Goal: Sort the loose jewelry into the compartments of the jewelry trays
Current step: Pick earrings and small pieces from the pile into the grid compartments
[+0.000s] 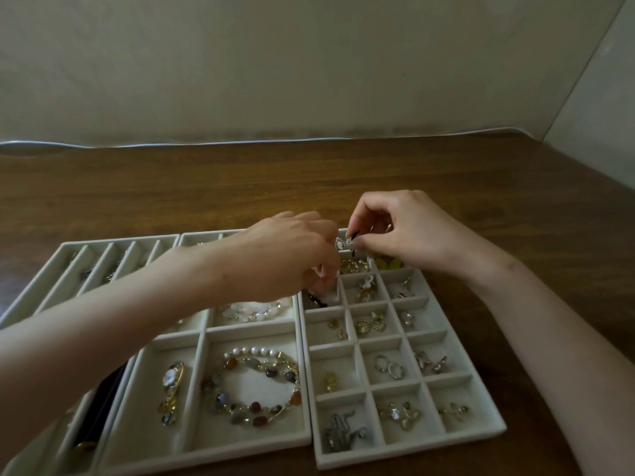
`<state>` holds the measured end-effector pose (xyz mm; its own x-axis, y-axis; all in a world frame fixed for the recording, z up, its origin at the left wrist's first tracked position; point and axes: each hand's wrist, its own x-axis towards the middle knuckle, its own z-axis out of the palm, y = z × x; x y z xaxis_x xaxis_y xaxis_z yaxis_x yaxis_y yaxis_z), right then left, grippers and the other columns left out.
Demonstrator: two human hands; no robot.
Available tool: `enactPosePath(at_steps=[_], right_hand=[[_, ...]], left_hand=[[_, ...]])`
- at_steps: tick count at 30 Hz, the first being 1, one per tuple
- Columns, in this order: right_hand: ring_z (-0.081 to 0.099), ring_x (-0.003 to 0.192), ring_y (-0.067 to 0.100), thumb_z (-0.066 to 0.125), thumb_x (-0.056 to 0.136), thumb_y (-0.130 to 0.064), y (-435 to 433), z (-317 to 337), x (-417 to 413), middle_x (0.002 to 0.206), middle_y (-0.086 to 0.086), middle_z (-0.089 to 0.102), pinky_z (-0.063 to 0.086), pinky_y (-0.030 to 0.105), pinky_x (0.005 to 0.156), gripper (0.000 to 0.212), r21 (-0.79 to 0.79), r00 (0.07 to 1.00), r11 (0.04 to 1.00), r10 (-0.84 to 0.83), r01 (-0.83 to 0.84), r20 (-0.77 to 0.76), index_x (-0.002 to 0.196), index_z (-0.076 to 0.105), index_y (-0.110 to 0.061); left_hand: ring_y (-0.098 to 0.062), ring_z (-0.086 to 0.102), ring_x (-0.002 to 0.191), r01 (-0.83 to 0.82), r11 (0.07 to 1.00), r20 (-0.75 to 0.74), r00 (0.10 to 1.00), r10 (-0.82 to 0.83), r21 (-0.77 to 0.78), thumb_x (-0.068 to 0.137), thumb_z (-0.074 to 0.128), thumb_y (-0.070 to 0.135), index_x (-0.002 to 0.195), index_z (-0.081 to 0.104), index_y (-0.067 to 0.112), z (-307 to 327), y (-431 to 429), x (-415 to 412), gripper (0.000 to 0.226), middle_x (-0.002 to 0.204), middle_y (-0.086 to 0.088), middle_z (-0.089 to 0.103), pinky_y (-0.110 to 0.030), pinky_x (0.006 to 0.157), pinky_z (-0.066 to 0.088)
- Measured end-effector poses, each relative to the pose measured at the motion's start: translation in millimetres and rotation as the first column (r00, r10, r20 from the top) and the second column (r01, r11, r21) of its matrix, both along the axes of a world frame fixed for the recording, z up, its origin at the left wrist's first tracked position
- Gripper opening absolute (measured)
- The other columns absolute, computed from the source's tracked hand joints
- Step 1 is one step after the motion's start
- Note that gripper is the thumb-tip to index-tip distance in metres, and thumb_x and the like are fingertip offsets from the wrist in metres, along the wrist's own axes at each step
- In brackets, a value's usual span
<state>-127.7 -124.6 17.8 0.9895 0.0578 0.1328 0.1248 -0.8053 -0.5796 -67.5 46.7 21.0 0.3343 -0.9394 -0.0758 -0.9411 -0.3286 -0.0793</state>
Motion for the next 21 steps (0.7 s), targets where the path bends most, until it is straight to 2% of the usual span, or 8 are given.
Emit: enactPosePath(at_steps=[3,6,9,12,15,21], right_hand=[[0.054,0.076,-0.004,0.067,0.084,-0.018,-0.4,-0.4,-0.1,0.085,-0.015,0.057,0.039,0.01,0.059,0.013,-0.005,1.0,1.0,0.001,-0.001,0.002,0.087,0.06,-0.028],[0.054,0.079,-0.002,0.066,0.084,-0.02,-0.8,-1.0,0.0,0.088,-0.015,0.057,0.039,0.012,0.061,0.01,-0.004,1.0,1.0,0.002,-0.002,0.0,0.089,0.06,-0.027],[0.054,0.08,-0.002,0.067,0.084,-0.02,-1.4,-1.4,0.3,0.089,-0.014,0.058,0.039,0.013,0.063,0.01,0.003,1.0,1.0,0.004,-0.004,0.0,0.09,0.062,-0.025],[0.055,0.082,0.0,0.067,0.083,-0.019,-1.7,-2.8,1.4,0.09,-0.013,0.058,0.041,0.014,0.065,0.01,0.006,1.0,1.0,0.002,-0.002,-0.002,0.09,0.062,-0.024],[0.056,0.083,0.001,0.068,0.083,-0.019,-1.9,-4.1,2.3,0.09,-0.013,0.059,0.042,0.014,0.065,0.01,0.006,1.0,1.0,0.001,-0.001,-0.007,0.09,0.062,-0.024],[0.056,0.081,-0.001,0.068,0.083,-0.018,-1.4,-3.6,2.0,0.087,-0.014,0.058,0.041,0.013,0.064,0.012,0.009,1.0,1.0,0.002,-0.002,-0.004,0.087,0.061,-0.027]], left_hand=[[0.004,0.046,0.085,-0.064,0.994,-0.173,0.984,0.049,-0.087,0.089,0.053,0.029,0.087,0.054,0.034,10.4,4.2,0.3,0.006,0.088,0.021,0.049,-0.016,0.079,0.036],[0.006,0.061,0.073,-0.182,0.973,-0.39,0.914,0.115,-0.142,0.09,0.053,0.02,0.083,0.055,0.027,19.0,7.4,-2.3,0.01,0.077,0.015,0.064,-0.015,0.071,0.048],[0.005,0.064,0.069,-0.226,0.961,-0.499,0.858,0.119,-0.158,0.088,0.059,0.015,0.083,0.06,0.021,21.3,8.6,-4.0,0.008,0.074,0.01,0.069,-0.013,0.067,0.051],[0.002,0.066,0.07,-0.264,0.955,-0.599,0.789,0.133,-0.135,0.082,0.067,0.013,0.084,0.065,0.02,22.3,11.5,-4.4,0.008,0.077,0.008,0.071,-0.013,0.07,0.052],[0.003,0.066,0.072,-0.273,0.955,-0.621,0.771,0.145,-0.116,0.076,0.073,0.014,0.084,0.067,0.024,22.7,14.3,-5.5,0.015,0.08,0.011,0.072,-0.017,0.072,0.053],[0.001,0.065,0.065,-0.24,0.964,-0.574,0.808,0.133,-0.114,0.079,0.07,0.022,0.087,0.065,0.024,21.0,11.9,-9.5,0.01,0.073,0.01,0.07,-0.017,0.067,0.053]])
